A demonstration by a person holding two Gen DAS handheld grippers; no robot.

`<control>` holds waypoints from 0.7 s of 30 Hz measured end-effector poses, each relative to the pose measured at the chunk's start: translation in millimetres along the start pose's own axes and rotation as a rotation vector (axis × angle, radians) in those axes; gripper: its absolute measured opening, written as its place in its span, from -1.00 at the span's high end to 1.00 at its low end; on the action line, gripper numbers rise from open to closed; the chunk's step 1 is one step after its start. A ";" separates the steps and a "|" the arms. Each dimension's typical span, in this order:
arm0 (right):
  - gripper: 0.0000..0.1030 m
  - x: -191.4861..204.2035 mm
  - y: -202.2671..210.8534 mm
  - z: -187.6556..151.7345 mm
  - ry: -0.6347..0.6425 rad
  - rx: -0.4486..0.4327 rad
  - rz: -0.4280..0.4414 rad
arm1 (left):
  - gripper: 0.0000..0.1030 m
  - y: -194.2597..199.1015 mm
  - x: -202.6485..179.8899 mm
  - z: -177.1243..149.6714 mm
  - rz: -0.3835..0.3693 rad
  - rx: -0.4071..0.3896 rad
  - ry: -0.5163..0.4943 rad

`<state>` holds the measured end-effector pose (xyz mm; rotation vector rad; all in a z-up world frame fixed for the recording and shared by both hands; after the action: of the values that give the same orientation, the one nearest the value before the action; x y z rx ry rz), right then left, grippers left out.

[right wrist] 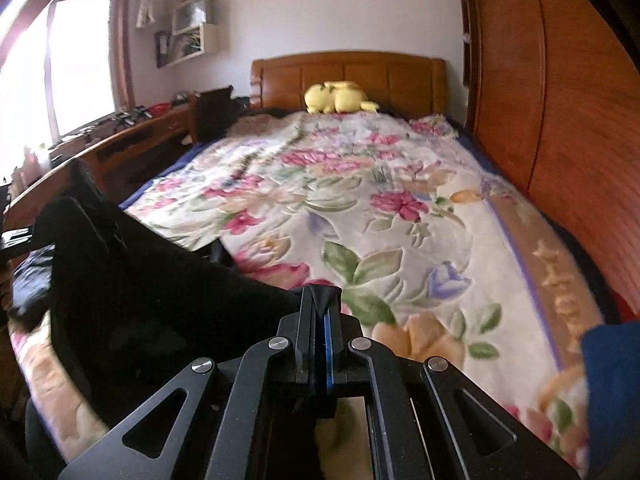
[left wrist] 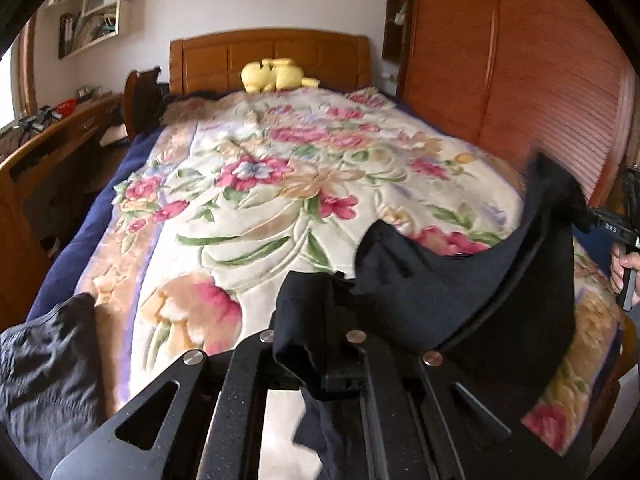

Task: Fold large clothes
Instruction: 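Lift the coat hem with both tools and fold it toward the collar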

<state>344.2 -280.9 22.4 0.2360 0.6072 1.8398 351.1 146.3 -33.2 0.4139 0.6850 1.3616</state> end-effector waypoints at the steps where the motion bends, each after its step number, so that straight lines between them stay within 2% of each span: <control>1: 0.95 -3.2 -15.9 3.4 -0.007 0.007 0.003 | 0.91 -11.8 2.5 4.3 0.009 0.008 -0.004; 4: 0.95 -3.8 -51.9 14.8 -0.027 0.026 -0.005 | 0.91 -39.1 9.2 18.3 0.032 0.019 0.002; 7: 0.95 -6.4 -82.5 21.7 -0.068 0.048 0.012 | 0.91 -62.9 15.2 25.5 0.007 0.060 0.032; 10: 0.95 -2.4 -101.2 23.4 -0.057 0.070 0.007 | 0.88 -82.1 16.2 22.9 -0.015 0.116 0.049; 16: 0.95 6.6 -125.8 24.4 -0.032 0.075 -0.007 | 0.83 -90.7 10.9 15.2 -0.001 0.128 0.031; 19: 0.95 2.8 -131.3 25.1 -0.042 0.062 -0.003 | 0.73 -91.6 10.9 17.2 0.034 0.122 0.010; 21: 0.95 3.1 -131.9 26.1 -0.040 0.054 -0.003 | 0.54 -92.0 14.4 19.6 0.070 0.115 0.000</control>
<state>463.4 -238.9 -23.8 0.3071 0.6301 1.8136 433.7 145.9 -80.4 0.5340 0.7571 1.3917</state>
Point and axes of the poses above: each gripper's, at about its wrist camera, not at the fingertips, and y roughly against the way its jaws point, x to its left, z to its top, the point moved 6 cm from there along -y, roughly the way its jaws point, and after that the axes turned 10 degrees about y, right-handed, at the moved point
